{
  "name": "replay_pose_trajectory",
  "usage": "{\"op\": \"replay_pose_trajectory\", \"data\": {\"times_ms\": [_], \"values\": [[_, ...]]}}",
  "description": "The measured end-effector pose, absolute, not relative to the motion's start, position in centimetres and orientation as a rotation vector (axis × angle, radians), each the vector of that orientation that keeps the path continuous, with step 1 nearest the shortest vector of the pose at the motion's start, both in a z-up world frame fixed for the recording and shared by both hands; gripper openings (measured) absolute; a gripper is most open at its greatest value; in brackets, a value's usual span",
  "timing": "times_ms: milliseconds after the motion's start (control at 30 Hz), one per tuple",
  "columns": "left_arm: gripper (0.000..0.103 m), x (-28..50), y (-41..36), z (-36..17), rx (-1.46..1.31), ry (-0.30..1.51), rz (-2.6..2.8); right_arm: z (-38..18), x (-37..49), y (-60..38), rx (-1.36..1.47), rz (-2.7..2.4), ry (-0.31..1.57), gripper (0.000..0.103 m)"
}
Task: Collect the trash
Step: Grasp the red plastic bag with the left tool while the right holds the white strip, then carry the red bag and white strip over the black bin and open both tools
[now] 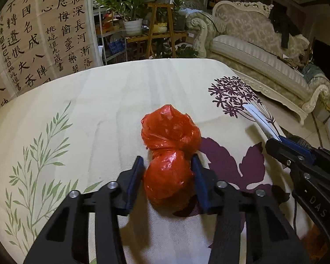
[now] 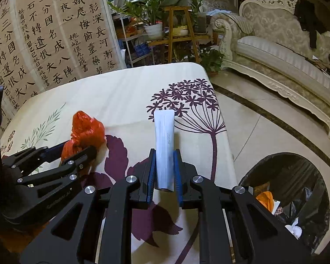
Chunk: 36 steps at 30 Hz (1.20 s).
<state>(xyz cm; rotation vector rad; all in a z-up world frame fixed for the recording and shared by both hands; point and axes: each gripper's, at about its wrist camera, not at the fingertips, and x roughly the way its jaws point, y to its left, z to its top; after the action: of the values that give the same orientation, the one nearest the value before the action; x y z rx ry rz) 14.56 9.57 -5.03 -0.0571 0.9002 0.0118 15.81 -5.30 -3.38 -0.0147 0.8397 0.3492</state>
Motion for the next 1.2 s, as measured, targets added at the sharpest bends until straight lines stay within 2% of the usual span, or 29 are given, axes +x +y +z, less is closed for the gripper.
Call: {"op": "replay_pose_trajectory", "data": {"times_ms": [67, 267, 767, 1200], "values": [[0.038, 14.4, 9.6, -5.0, -0.056, 0.898, 0.013, -3.3, 15.7, -5.3, -0.013, 0.349, 0.843, 0.016], [0.035, 13.8, 9.8, -4.6, -0.045, 0.874, 0.026, -3.4, 14.4, -5.8, -0.003, 0.341, 0.843, 0.016], [0.034, 8.7, 7.8, -2.5, -0.044, 0.816, 0.004, -2.3, 9.1, -9.1, 0.026, 0.302, 0.814, 0.016], [0.034, 6.2, 2.6, -1.4, -0.024, 0.773, -0.098, -1.7, 5.3, -15.1, 0.059, 0.165, 0.784, 0.016]]}}
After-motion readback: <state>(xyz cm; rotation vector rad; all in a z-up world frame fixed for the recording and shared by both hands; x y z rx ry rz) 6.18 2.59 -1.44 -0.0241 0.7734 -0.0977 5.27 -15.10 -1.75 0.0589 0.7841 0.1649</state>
